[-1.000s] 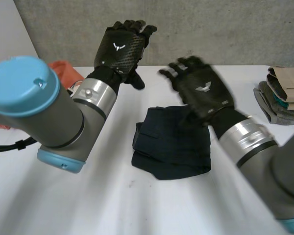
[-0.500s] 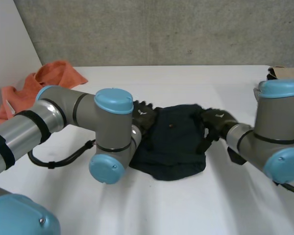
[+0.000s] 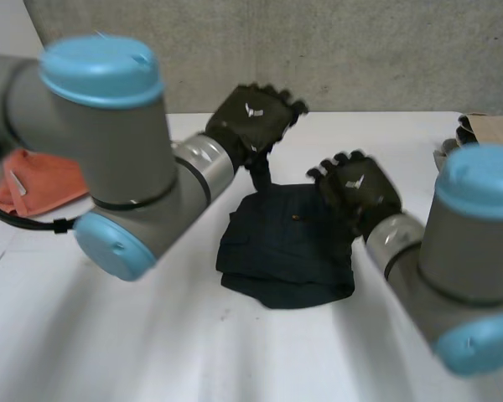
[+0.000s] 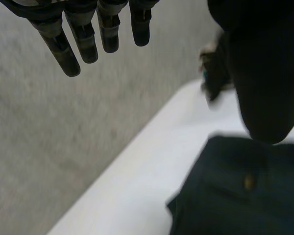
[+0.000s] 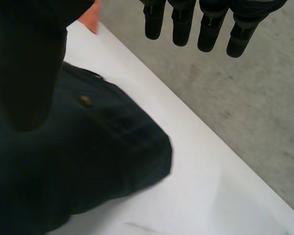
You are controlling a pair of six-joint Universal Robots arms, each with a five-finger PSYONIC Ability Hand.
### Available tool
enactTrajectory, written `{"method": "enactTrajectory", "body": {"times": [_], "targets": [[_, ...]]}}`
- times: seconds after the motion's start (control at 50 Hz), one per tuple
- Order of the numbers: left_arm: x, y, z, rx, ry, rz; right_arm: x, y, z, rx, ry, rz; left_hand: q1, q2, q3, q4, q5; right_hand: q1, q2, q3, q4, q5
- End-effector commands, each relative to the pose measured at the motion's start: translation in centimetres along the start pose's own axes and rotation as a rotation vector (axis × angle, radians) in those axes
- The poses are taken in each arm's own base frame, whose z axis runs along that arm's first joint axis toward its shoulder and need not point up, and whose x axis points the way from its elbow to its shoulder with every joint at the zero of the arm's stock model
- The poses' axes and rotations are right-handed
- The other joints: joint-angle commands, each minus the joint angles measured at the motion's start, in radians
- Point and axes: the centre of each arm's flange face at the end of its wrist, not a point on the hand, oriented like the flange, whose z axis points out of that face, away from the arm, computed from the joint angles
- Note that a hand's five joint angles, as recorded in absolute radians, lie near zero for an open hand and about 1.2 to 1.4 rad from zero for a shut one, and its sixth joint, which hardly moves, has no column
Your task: Fold the laundry.
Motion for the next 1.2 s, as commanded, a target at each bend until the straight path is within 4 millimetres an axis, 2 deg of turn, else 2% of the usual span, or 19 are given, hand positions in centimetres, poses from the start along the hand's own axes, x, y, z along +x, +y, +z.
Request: {"method": "enactTrajectory", "body": {"times": [0.02,0.14,0.26,0.4,0.58,0.62,0.64,0.68,0.7,0.78,0.8,0.86,0.96,1.02,1.04,1.1,1.12,1.18,1.2], "targets": [[-1.1,-2.2,-1.3,0.111,0.235,-0.172,-4.6,4.3,-2.5,-0.02,-0.087,-0.033,-0.013,-0.031,-0.033,-0.025,-0.043,-0.044,-0.017,-0.035,-0.036,-0.049],[-0.3,-2.1,-2.5,0.117,0.417,-0.254,-6.4,7.8,-1.1,-0.031,-0.068,-0.028,0.002,-0.017,-0.019,-0.01,-0.029,-0.044,-0.017,-0.035,-0.036,-0.049],[-0.3,-1.6,-2.8,0.098,0.426,-0.275,-7.0,8.7,0.6,0.023,-0.039,-0.035,0.008,-0.011,-0.013,-0.004,-0.023,-0.044,-0.017,-0.035,-0.036,-0.049],[-0.1,-1.4,-2.8,0.092,0.423,-0.277,-6.8,8.0,3.2,0.171,0.045,-0.016,0.008,-0.011,-0.013,-0.004,-0.023,-0.044,-0.017,-0.035,-0.036,-0.049],[0.0,-1.5,-3.1,0.089,0.419,-0.278,-6.5,7.4,5.7,0.199,0.084,-0.031,0.008,-0.011,-0.013,-0.004,-0.023,-0.044,-0.017,-0.035,-0.036,-0.049],[0.0,-1.5,-3.1,0.089,0.419,-0.278,-6.3,7.1,6.1,0.211,0.091,-0.028,0.005,-0.014,-0.016,-0.007,-0.026,0.206,0.232,0.215,0.213,0.201],[0.0,-1.5,-3.1,0.089,0.419,-0.278,-6.2,6.6,6.3,0.226,0.094,-0.023,0.005,-0.014,-0.016,-0.007,-0.026,0.661,0.687,0.67,0.668,0.656],[-0.1,-1.5,-3.1,0.092,0.417,-0.277,-5.9,6.0,6.5,0.245,0.101,-0.019,0.005,-0.014,-0.016,-0.007,-0.026,1.176,1.202,1.185,1.184,1.171],[0.0,-1.5,-3.1,0.092,0.418,-0.277,-5.5,5.7,6.7,0.255,0.107,-0.017,0.005,-0.014,-0.016,-0.007,-0.026,1.178,1.204,1.187,1.186,1.173],[-0.2,-1.8,-3.1,0.105,0.413,-0.272,-1.6,2.7,7.6,0.334,0.201,-0.003,0.005,-0.014,-0.016,-0.007,-0.026,1.178,1.205,1.187,1.186,1.173],[-0.2,-1.9,-3.1,0.109,0.412,-0.268,0.6,0.9,7.8,0.379,0.246,-0.002,0.005,-0.014,-0.016,-0.007,-0.026,1.178,1.205,1.187,1.186,1.173],[-0.5,-2.6,-3.2,0.133,0.405,-0.258,3.8,-1.2,8.1,0.434,0.299,-0.008,0.005,-0.014,-0.016,-0.007,-0.026,1.178,1.205,1.187,1.186,1.173],[-1.1,-4.1,-3.7,0.189,0.371,-0.233,12.0,-3.9,9.2,0.508,0.394,-0.043,0.005,-0.014,-0.016,-0.007,-0.026,1.178,1.205,1.187,1.186,1.173],[-1.6,-5.0,-3.9,0.215,0.332,-0.23,16.0,-4.1,9.4,0.516,0.435,-0.048,0.002,-0.017,-0.019,-0.01,-0.029,1.178,1.205,1.187,1.186,1.173],[-1.7,-5.2,-4.0,0.218,0.324,-0.232,19.0,-4.1,9.3,0.526,0.465,-0.043,0.002,-0.017,-0.019,-0.01,-0.029,1.178,1.205,1.187,1.186,1.173],[-1.8,-5.6,-4.3,0.228,0.319,-0.248,23.7,-3.6,8.9,0.547,0.504,-0.018,-0.001,-0.02,-0.022,-0.013,-0.032,1.178,1.205,1.187,1.186,1.173],[-1.8,-5.6,-4.3,0.229,0.319,-0.252,26.8,-3.1,8.4,0.567,0.52,-0.002,-0.001,-0.02,-0.022,-0.013,-0.032,1.178,1.205,1.187,1.186,1.173],[-1.8,-5.6,-4.3,0.229,0.32,-0.259,31.3,-2.4,7.2,0.596,0.535,0.01,-0.001,-0.02,-0.022,-0.013,-0.032,1.178,1.205,1.187,1.186,1.173],[-1.8,-5.6,-4.3,0.229,0.32,-0.259,33.9,-1.4,6.6,0.601,0.53,0.017,-0.001,-0.02,-0.022,-0.013,-0.032,1.178,1.205,1.187,1.186,1.173]]}}
